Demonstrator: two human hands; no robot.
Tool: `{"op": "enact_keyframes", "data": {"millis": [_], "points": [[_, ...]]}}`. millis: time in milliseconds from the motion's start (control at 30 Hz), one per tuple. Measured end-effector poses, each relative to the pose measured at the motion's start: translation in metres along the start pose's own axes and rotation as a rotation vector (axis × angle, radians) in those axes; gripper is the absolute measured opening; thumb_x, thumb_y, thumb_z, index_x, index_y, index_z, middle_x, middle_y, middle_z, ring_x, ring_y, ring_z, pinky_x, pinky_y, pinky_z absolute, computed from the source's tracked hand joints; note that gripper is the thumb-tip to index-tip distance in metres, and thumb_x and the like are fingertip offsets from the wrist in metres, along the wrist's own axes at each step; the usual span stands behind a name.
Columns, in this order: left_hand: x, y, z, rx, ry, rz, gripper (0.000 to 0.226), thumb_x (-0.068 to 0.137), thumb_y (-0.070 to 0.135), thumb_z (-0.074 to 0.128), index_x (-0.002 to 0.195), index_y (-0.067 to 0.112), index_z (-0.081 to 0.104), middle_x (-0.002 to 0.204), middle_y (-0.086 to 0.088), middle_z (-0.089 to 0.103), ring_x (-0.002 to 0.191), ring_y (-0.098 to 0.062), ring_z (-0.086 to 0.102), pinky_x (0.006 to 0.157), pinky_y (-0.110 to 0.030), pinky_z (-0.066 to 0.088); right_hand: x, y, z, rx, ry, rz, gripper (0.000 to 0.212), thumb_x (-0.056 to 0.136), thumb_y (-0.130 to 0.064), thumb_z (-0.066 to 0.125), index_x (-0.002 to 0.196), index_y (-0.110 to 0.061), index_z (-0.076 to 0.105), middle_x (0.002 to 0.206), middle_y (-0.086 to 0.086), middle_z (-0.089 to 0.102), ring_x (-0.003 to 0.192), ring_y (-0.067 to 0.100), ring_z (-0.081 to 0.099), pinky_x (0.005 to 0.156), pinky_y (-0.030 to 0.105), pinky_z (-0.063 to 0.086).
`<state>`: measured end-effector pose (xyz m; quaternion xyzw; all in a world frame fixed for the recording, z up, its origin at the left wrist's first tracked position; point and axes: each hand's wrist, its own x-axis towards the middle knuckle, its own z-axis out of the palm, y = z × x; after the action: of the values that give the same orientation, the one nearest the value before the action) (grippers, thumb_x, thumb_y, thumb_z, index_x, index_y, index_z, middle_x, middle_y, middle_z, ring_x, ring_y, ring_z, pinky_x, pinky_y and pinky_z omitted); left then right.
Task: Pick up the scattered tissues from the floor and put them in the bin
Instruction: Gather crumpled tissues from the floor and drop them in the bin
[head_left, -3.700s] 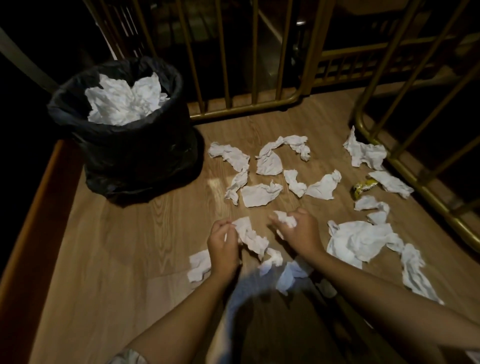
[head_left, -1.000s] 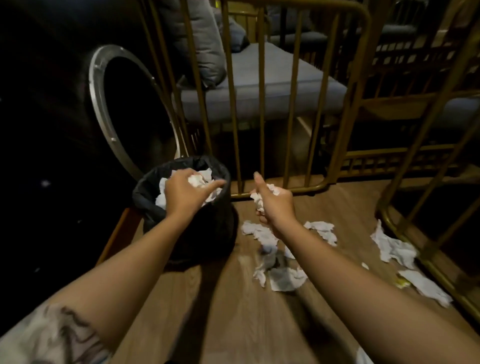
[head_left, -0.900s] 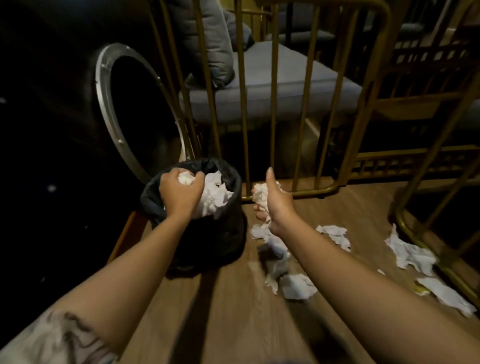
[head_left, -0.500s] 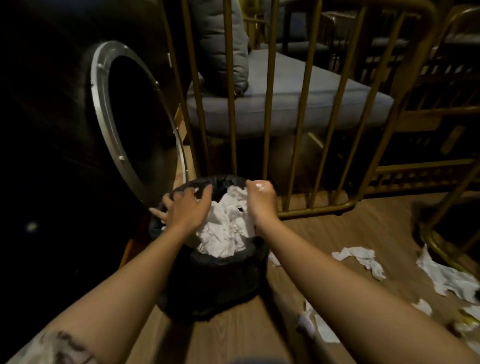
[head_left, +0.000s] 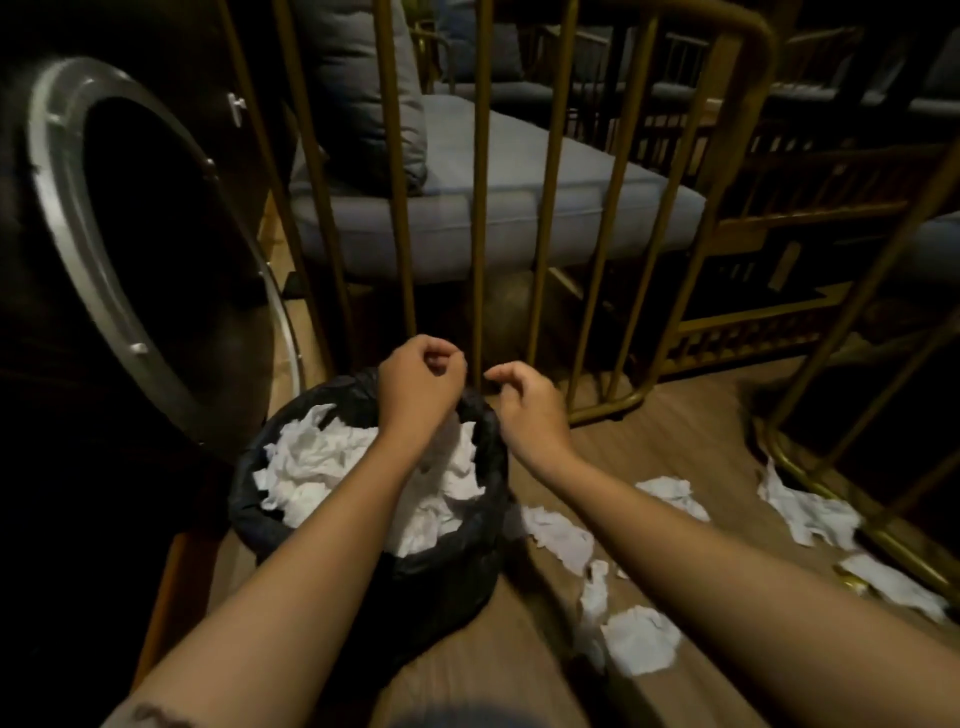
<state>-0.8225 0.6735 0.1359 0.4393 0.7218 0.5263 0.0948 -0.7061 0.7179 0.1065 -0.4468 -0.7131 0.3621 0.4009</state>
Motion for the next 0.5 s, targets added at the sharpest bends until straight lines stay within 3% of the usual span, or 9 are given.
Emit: {"op": "enact_keyframes", "data": {"millis": [100,200,267,400,500], "points": [[-0.012,0.022,0.028,-0.052,-0.105,-0.010,0.003,0.087,0.018,0.064,0.088,0.020,0.067,0.074,0.011,0.062,0.065,0.003,0.056,0.058,-0.007,0.042,0.007,0.015,-0.053,-0.068,0.037,-0.016,0.029,0.089,0.004,0.047,0.101,-0.014,0.066,0.097,-0.002,0.065,0.092,0.010,0.059,0.084,0.026,0.049],[-0.028,0.046,0.057,-0.057,-0.192,-0.015,0.005,0.087,0.019,0.065,0.089,0.017,0.069,0.073,0.008,0.064,0.063,-0.002,0.056,0.064,-0.016,0.045,0.004,0.032,-0.111,-0.066,0.047,0.021,0.023,0.093,-0.001,0.049,0.097,-0.019,0.063,0.088,0.002,0.069,0.084,0.017,0.067,0.077,0.031,0.055],[-0.044,0.063,0.079,-0.047,-0.291,0.041,0.007,0.085,0.018,0.066,0.089,0.015,0.071,0.072,0.005,0.064,0.063,-0.007,0.056,0.064,-0.021,0.047,-0.010,0.042,-0.150,-0.096,0.011,0.000,0.018,0.096,-0.006,0.048,0.100,-0.016,0.062,0.083,0.004,0.070,0.076,0.017,0.068,0.067,0.026,0.054],[-0.074,0.094,0.115,-0.021,-0.570,0.059,0.008,0.086,0.020,0.069,0.091,0.015,0.072,0.077,0.004,0.067,0.072,-0.008,0.060,0.066,-0.022,0.049,-0.058,0.075,-0.222,-0.240,0.043,0.000,0.008,0.095,-0.014,0.058,0.095,-0.016,0.066,0.075,-0.006,0.071,0.071,-0.001,0.067,0.063,0.008,0.047],[-0.086,0.117,0.133,-0.039,-0.664,0.069,0.004,0.088,0.017,0.067,0.088,0.018,0.071,0.074,0.006,0.064,0.072,-0.007,0.059,0.059,-0.017,0.046,-0.103,0.108,-0.264,-0.287,0.049,0.079,0.015,0.093,-0.022,0.063,0.081,-0.016,0.071,0.068,-0.004,0.072,0.058,-0.001,0.064,0.057,0.008,0.045]]}}
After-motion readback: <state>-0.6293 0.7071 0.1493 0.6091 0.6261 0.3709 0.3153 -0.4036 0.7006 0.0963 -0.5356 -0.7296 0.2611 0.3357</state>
